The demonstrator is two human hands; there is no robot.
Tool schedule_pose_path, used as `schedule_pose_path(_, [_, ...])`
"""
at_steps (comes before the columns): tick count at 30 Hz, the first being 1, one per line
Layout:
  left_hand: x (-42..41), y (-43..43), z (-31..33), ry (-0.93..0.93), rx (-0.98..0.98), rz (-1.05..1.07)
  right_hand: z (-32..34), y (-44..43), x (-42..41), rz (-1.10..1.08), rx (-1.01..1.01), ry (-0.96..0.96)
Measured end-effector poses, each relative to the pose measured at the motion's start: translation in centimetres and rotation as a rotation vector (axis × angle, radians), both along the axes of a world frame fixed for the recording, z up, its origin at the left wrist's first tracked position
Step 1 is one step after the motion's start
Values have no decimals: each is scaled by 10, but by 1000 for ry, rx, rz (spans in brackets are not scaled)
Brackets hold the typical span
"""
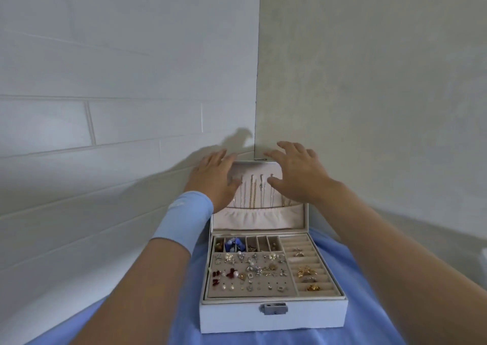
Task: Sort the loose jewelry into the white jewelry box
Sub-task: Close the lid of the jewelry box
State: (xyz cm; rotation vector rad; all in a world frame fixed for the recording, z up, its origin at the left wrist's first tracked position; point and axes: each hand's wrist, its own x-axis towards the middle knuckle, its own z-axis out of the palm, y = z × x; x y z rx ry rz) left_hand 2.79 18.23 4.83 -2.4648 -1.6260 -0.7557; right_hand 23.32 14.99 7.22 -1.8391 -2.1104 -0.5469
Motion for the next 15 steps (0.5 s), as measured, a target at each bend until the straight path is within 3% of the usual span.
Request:
schedule_pose_path(3, [0, 3, 0, 99, -112, 31, -6, 0, 4, -20, -135, -67])
schedule_pose_path(9, [-8, -35, 4, 88, 140, 16, -7, -38, -1, -31, 58, -66])
schedule_pose_path(12, [-13, -67, -3, 33, 160, -43, -7, -67, -5, 1, 115, -7])
schedule_pose_path(15, [-20, -97, -24, 10, 124, -132, -20, -104, -6, 51, 29, 91])
